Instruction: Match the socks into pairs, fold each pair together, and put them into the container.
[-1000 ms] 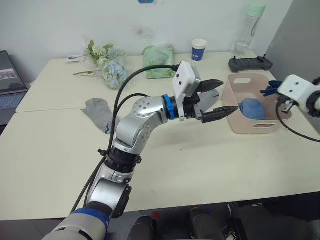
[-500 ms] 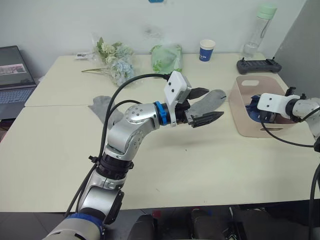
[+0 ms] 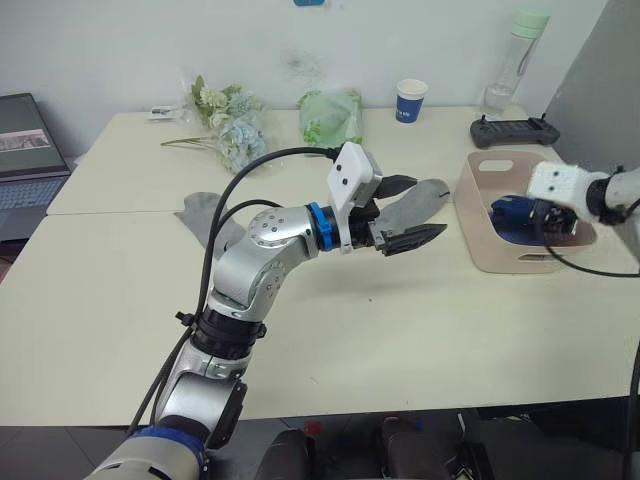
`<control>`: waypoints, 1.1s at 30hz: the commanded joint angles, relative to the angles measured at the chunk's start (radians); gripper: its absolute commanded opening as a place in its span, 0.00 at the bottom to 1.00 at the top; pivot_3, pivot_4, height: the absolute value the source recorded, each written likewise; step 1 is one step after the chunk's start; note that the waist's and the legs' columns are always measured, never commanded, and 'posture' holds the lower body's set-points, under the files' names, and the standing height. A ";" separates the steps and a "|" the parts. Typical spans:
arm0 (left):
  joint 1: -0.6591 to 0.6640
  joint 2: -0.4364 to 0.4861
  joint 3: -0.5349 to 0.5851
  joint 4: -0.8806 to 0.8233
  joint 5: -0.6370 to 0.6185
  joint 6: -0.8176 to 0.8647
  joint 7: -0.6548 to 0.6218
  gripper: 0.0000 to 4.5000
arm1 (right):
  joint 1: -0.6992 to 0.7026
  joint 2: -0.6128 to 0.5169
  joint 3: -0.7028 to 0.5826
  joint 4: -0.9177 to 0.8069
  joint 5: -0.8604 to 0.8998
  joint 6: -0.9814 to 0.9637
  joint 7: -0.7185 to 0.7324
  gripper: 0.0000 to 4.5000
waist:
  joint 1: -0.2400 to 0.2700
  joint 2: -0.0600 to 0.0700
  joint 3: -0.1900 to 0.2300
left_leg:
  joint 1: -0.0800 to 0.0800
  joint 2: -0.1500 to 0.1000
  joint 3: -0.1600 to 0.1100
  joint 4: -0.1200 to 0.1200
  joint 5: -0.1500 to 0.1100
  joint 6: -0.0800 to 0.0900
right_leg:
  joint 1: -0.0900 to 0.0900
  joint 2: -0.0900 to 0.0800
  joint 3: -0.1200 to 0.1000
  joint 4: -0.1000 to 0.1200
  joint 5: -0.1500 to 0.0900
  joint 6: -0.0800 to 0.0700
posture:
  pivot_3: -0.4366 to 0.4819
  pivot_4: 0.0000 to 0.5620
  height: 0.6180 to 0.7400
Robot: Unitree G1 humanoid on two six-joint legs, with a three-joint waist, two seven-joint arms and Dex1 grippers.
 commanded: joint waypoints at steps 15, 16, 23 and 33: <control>-0.027 -0.012 0.004 -0.005 0.016 -0.031 -0.013 1.00 | -0.050 0.031 -0.011 0.114 -0.083 -0.013 -0.221 0.47 | 0.000 0.000 0.000 | 0.000 0.000 0.001 0.000 0.000 0.000 | 0.000 -0.001 0.000 0.000 0.000 0.000 | 0.48 0.27 1.00; -0.025 -0.011 0.003 -0.006 0.017 -0.030 -0.013 1.00 | -0.041 0.042 -0.002 0.136 -0.094 -0.017 -0.244 0.40 | 0.000 0.000 0.000 | 0.000 0.000 0.001 0.000 0.000 0.000 | 0.000 -0.001 0.000 0.001 0.000 0.000 | 0.48 0.27 1.00; -0.025 -0.006 0.002 -0.008 0.025 -0.028 -0.011 1.00 | -0.028 0.084 0.009 0.227 -0.115 -0.029 -0.304 0.00 | -0.002 0.000 0.000 | 0.000 0.000 0.001 0.000 0.000 0.000 | 0.000 0.000 0.001 0.001 0.000 0.000 | 0.48 0.27 1.00; 0.000 0.033 0.030 -0.033 0.021 -0.010 -0.009 1.00 | -0.121 0.015 -0.046 0.144 -0.059 -0.073 -0.295 0.00 | -0.002 0.000 0.000 | 0.000 0.000 0.001 0.000 0.000 0.000 | 0.000 0.000 0.000 0.001 0.000 0.000 | 0.48 0.27 1.00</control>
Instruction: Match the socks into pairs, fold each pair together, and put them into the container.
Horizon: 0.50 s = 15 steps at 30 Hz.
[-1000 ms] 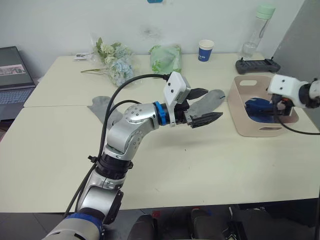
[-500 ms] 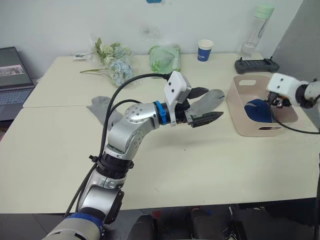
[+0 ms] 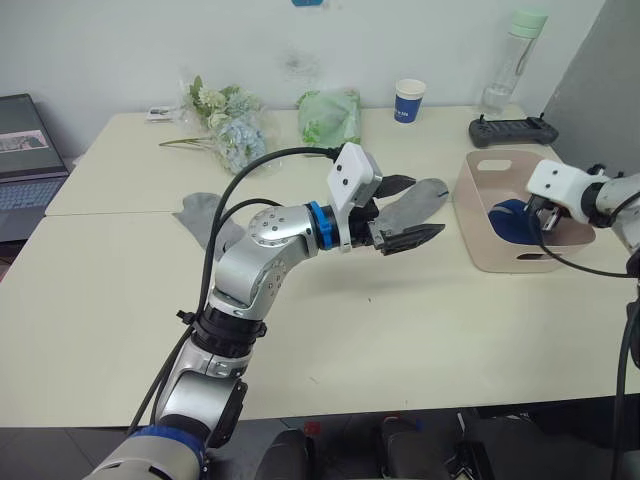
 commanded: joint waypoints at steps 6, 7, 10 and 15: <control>0.129 0.146 0.108 -0.053 0.048 -0.062 0.029 1.00 | 0.118 0.084 -0.302 -0.687 0.428 0.354 0.090 0.12 | -0.019 0.001 -0.001 | 0.001 0.002 0.000 -0.001 0.000 0.000 | 0.000 0.001 0.000 0.001 0.000 0.000 | 0.48 0.27 1.00; 0.159 0.162 0.125 -0.055 0.052 -0.070 0.037 1.00 | 0.196 0.116 -0.330 -0.860 0.487 0.469 0.078 0.20 | -0.022 0.001 -0.002 | 0.001 0.003 -0.001 -0.001 0.000 0.000 | 0.000 0.002 -0.001 0.001 0.000 0.000 | 0.48 0.27 1.00; 0.242 0.190 0.172 -0.058 0.062 -0.096 0.069 1.00 | 0.383 0.212 -0.383 -1.270 0.605 0.761 -0.026 0.42 | -0.006 0.002 -0.002 | -0.002 0.005 -0.009 0.000 0.000 0.000 | 0.000 0.002 -0.004 0.001 0.000 0.000 | 0.48 0.27 1.00; 0.437 0.223 0.261 -0.062 0.104 -0.186 0.133 1.00 | 0.654 0.407 -0.387 -1.729 0.675 1.031 -0.253 0.81 | 0.022 0.002 -0.002 | -0.006 0.002 -0.011 0.001 0.001 -0.003 | -0.002 0.000 -0.004 0.002 0.000 -0.001 | 0.48 0.27 1.00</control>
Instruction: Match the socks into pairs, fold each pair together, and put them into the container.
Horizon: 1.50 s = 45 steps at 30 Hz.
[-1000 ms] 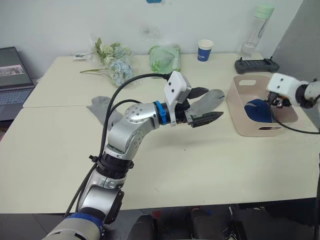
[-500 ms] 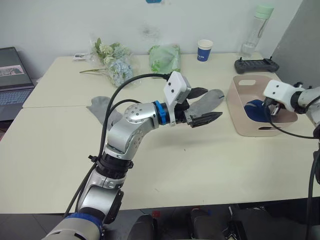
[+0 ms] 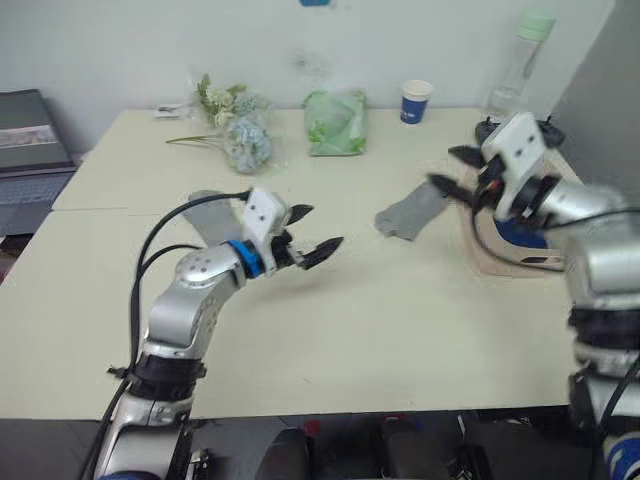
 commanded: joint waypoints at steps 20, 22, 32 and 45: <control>0.758 -0.072 0.291 -0.216 0.000 -0.300 0.169 1.00 | 0.850 0.158 0.004 -0.285 -0.158 -0.302 -0.333 1.00 | 0.003 -0.007 -0.006 | 0.008 0.001 0.003 -0.002 -0.002 0.003 | 0.005 0.002 0.000 -0.001 0.000 -0.001 | 0.48 0.27 1.00; 0.764 -0.082 0.298 -0.228 -0.001 -0.297 0.185 1.00 | 0.831 0.158 0.011 -0.271 -0.158 -0.305 -0.329 1.00 | 0.003 -0.007 -0.006 | 0.007 0.001 0.001 -0.002 -0.002 0.003 | 0.005 0.002 -0.001 -0.001 0.000 -0.002 | 0.48 0.27 1.00; 0.695 -0.067 0.287 -0.221 0.045 -0.290 0.231 1.00 | 0.691 0.158 0.065 -0.260 -0.091 -0.247 -0.270 1.00 | 0.008 -0.007 -0.006 | 0.007 0.001 0.002 -0.002 -0.002 0.003 | 0.006 0.003 -0.002 -0.001 0.000 -0.002 | 0.48 0.27 1.00; 0.071 0.051 0.052 0.275 0.220 -0.201 0.170 1.00 | 0.424 0.057 0.144 -0.309 0.032 -0.049 -0.124 1.00 | 0.007 -0.008 -0.007 | 0.006 -0.001 0.002 -0.002 -0.002 0.003 | 0.004 0.003 -0.003 -0.003 0.000 -0.002 | 0.48 0.27 1.00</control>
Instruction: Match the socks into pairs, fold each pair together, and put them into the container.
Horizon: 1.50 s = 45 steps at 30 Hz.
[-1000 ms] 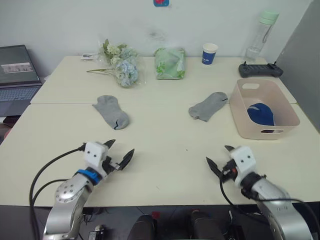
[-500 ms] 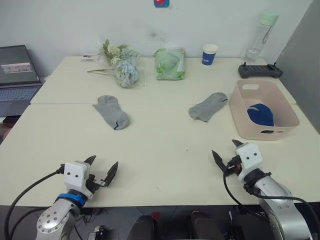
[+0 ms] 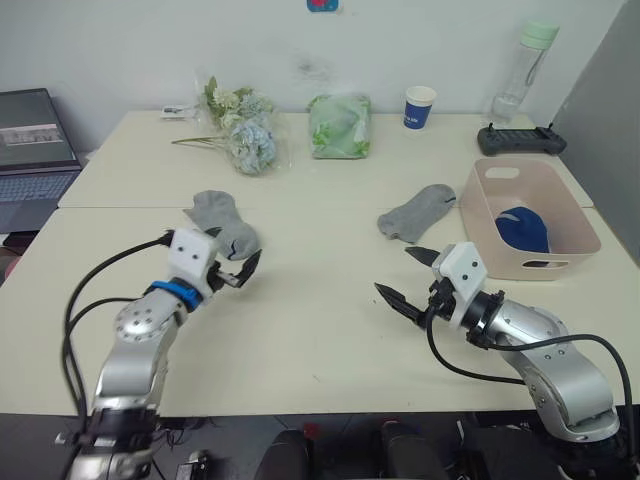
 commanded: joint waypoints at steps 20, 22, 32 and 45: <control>-0.228 -0.060 0.000 0.277 0.056 0.100 0.114 0.00 | -0.029 0.004 -0.011 -0.051 -0.001 0.033 -0.072 1.00 | -0.003 0.000 0.000 | 0.000 0.001 -0.001 0.000 0.000 0.000 | -0.001 0.000 -0.001 0.002 0.000 0.000 | 0.48 0.27 1.00; -0.223 -0.049 0.006 0.268 0.048 0.098 0.094 0.00 | -0.031 0.008 -0.011 -0.049 0.001 0.032 -0.074 1.00 | -0.003 0.000 0.000 | 0.000 0.001 -0.001 0.000 0.000 0.000 | -0.001 0.000 -0.001 0.002 0.000 0.000 | 0.48 0.27 1.00; -0.015 0.017 -0.128 -0.239 -0.188 0.364 -0.254 0.00 | -0.003 -0.016 -0.059 -0.033 0.013 0.006 -0.053 1.00 | -0.009 0.000 0.000 | 0.000 0.001 -0.001 0.000 0.000 0.000 | -0.001 -0.001 0.001 0.002 0.000 0.000 | 0.48 0.27 1.00; -0.030 0.017 -0.245 -0.406 -0.398 0.612 -0.362 0.22 | 0.015 -0.028 -0.097 -0.024 0.027 -0.006 -0.052 1.00 | -0.018 0.000 0.001 | 0.000 0.001 -0.002 0.000 0.000 0.000 | 0.001 0.001 0.001 0.002 0.000 0.000 | 0.48 0.27 1.00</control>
